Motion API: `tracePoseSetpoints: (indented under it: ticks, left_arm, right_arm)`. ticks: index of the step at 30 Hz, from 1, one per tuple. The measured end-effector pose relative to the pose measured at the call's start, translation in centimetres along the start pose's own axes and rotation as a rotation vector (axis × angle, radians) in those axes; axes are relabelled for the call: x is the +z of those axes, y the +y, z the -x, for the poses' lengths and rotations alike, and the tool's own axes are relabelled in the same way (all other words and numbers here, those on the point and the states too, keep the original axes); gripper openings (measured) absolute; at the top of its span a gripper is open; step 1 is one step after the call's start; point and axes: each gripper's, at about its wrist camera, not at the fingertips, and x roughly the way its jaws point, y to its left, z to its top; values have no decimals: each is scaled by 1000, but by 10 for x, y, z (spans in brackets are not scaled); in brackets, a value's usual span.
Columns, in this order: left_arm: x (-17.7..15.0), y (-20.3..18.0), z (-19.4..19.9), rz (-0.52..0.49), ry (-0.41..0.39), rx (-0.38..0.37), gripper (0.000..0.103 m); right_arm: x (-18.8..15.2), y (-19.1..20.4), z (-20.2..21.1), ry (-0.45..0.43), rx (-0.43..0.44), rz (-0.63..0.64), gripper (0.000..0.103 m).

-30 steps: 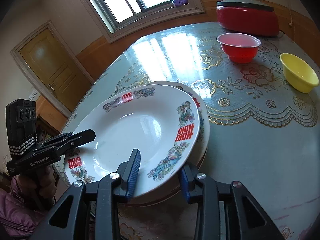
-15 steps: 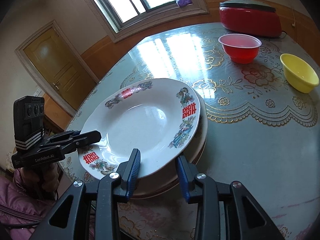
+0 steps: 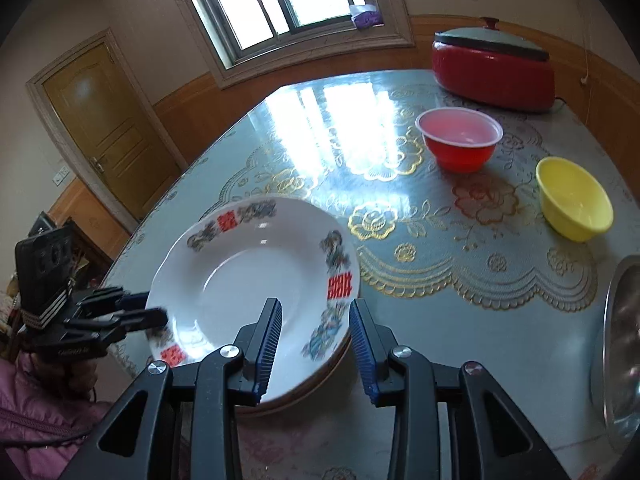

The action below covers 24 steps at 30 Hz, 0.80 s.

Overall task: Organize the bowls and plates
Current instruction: 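Lower the plate onto the stack and open the left gripper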

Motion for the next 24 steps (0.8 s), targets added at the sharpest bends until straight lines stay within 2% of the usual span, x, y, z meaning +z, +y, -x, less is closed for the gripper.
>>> tracePoseSetpoints:
  ticks: [2, 4, 6, 12, 15, 19, 24]
  left_arm:
    - [-1, 3, 4, 18, -4, -15, 34]
    - [-3, 5, 6, 22, -6, 14, 34]
    - [-7, 10, 9, 48, -14, 9, 34]
    - [-10, 16, 24, 86, -70, 38, 36]
    - [-10, 20, 23, 105, -78, 63, 37]
    - [-9, 22, 17, 117, -72, 79, 37]
    - [-6, 17, 11, 103, -70, 89, 37]
  right_arm:
    - [14, -1, -12, -18, -8, -13, 35]
    - [28, -1, -29, -20, -12, -23, 35]
    - [42, -2, -49, -3, -16, -42, 35]
    - [67, -11, -101, 68, 49, -123, 37]
    - [68, -15, -109, 87, 83, -140, 37]
    - [66, -11, -115, 125, 91, -99, 37]
    - [64, -5, -114, 121, 100, -86, 37]
